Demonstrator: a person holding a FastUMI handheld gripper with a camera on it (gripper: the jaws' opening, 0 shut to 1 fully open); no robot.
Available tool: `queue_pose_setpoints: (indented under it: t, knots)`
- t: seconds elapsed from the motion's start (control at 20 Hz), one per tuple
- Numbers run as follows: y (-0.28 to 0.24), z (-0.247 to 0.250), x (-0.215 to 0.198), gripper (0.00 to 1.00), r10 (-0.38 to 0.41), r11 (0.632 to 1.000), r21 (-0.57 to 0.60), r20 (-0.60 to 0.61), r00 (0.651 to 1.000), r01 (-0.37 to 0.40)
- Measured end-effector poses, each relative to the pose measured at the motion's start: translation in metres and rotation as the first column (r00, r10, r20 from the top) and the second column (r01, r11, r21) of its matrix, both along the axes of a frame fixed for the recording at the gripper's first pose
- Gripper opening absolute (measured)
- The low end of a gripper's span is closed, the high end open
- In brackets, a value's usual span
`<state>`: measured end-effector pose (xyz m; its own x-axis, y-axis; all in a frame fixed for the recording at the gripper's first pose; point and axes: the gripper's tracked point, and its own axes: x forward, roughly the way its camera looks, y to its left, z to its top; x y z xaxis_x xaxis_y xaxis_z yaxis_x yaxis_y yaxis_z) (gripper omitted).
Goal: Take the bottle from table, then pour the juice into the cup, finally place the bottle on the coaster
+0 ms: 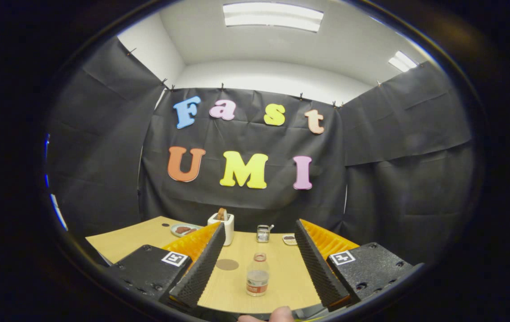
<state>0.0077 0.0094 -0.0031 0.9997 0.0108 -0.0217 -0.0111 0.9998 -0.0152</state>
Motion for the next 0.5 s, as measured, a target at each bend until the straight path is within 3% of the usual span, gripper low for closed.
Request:
queue_pose_setpoints:
  t: [0.5]
  knots:
    - [-0.0077, -0.0029, 0.0016, 0.99, -0.009, 1.0, -0.002, -0.007, 1.0, 0.009]
